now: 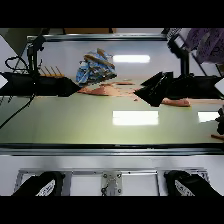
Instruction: Fold the clothes and pants, and hang the long-sleeved shirts on hangers.
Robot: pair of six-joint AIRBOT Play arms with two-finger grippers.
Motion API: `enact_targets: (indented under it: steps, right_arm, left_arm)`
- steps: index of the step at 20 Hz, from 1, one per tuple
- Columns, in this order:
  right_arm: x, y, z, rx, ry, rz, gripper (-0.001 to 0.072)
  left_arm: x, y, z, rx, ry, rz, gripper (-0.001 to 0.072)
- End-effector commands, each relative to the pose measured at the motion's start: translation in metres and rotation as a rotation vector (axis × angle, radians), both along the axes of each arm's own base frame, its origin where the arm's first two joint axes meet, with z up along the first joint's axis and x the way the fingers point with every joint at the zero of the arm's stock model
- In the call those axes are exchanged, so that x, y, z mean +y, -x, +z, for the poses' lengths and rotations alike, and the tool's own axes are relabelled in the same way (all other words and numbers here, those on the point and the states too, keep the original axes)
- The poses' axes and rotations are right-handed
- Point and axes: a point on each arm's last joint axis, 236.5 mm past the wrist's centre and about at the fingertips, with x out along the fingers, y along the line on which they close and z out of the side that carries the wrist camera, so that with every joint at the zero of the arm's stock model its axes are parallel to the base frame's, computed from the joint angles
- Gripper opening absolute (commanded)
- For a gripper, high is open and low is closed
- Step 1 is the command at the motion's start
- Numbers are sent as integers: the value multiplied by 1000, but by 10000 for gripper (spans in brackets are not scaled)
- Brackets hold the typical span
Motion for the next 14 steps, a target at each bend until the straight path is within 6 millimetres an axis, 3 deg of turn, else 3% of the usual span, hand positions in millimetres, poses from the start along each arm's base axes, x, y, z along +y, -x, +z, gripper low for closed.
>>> enact_targets:
  steps: [1,14]
  right_arm:
    - [18,19,-15,50,15,82,10]
    - [18,18,-15,53,13,80,16]
  left_arm:
    - [0,0,-4,9,0,1,11]
    - [0,0,-4,9,0,1,11]
